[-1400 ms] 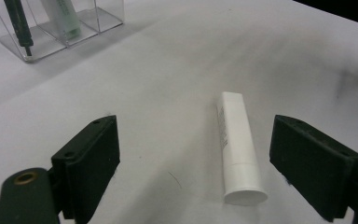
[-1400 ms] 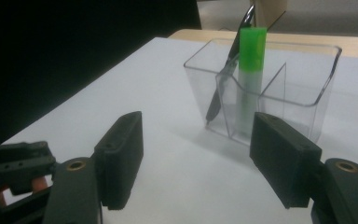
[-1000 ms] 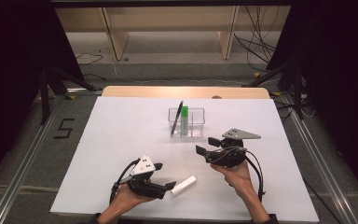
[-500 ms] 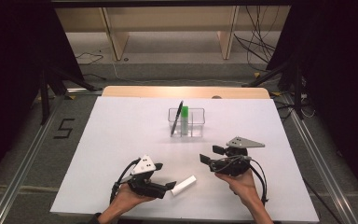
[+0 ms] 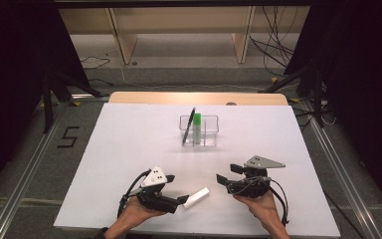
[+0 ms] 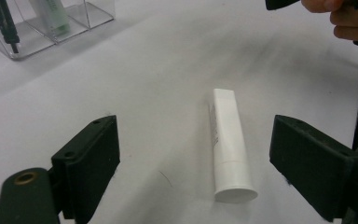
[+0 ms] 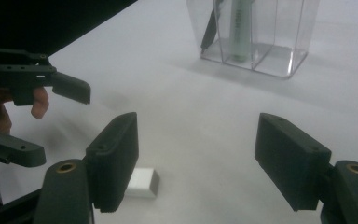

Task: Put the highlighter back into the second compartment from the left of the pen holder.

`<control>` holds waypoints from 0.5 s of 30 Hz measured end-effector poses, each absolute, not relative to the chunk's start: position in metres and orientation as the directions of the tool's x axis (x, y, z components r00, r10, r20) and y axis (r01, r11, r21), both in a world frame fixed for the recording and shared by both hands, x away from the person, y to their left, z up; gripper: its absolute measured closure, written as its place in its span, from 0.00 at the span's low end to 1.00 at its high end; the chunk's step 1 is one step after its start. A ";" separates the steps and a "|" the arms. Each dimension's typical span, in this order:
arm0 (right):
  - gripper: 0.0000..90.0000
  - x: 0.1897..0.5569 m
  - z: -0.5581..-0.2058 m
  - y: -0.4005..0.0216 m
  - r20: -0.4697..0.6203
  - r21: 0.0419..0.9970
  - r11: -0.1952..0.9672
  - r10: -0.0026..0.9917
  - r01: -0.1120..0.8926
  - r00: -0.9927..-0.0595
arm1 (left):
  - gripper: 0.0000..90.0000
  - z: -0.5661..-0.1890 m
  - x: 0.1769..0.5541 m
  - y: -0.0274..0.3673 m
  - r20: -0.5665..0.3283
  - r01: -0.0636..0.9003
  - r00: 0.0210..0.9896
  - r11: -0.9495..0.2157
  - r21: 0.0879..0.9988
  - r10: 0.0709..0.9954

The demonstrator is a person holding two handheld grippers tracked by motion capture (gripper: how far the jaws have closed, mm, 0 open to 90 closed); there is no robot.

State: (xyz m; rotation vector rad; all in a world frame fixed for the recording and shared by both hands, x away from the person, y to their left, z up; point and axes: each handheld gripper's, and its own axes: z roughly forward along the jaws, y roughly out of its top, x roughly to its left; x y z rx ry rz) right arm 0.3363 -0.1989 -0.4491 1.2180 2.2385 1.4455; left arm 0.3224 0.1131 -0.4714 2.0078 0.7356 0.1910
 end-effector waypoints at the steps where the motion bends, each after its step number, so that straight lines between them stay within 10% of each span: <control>1: 0.34 0.336 -0.449 -0.199 0.245 0.833 0.177 0.732 0.524 -0.636 | 0.17 -0.471 0.322 0.112 -0.160 0.421 0.808 -0.366 0.830 0.567; 15: 0.34 0.320 -0.458 -0.205 0.250 0.819 0.183 0.738 0.543 -0.627 | 0.17 -0.474 0.319 0.102 -0.154 0.438 0.816 -0.423 0.793 0.557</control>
